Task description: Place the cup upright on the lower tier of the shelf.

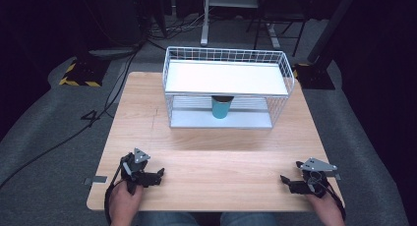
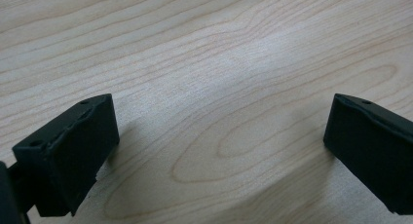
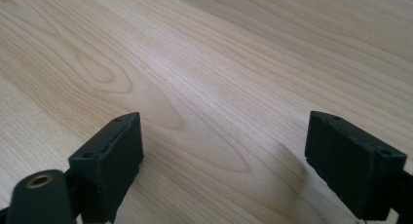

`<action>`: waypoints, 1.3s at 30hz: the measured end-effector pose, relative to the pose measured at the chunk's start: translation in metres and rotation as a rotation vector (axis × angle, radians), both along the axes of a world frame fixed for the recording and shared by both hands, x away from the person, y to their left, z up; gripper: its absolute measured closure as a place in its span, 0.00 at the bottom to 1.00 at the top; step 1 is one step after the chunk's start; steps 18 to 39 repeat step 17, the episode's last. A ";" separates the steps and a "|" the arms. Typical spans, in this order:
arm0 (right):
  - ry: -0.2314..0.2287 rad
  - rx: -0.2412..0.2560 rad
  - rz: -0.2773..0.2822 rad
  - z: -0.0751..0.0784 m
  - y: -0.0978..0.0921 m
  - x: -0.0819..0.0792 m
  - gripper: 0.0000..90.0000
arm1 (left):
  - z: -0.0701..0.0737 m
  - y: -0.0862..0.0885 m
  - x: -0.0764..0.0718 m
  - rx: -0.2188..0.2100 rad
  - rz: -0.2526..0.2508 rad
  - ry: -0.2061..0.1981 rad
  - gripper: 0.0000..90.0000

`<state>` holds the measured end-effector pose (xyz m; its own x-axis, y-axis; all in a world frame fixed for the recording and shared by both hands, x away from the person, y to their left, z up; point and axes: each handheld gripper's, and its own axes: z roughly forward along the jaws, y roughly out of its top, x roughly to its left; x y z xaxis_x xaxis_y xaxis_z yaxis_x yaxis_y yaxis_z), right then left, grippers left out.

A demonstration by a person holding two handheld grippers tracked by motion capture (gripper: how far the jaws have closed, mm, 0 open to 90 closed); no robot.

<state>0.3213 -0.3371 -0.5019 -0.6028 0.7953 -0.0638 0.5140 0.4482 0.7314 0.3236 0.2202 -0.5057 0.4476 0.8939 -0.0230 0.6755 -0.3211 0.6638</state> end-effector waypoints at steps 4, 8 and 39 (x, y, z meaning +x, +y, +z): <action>0.005 0.028 0.003 -0.002 0.000 0.001 0.15 | 0.000 0.000 0.000 -0.002 0.000 0.002 0.00; 0.039 0.041 0.006 -0.003 -0.001 0.003 0.12 | 0.000 0.000 0.000 -0.002 0.000 0.001 0.00; 0.040 0.042 0.006 -0.003 -0.001 0.003 0.12 | 0.000 0.000 0.001 -0.002 -0.004 0.002 0.00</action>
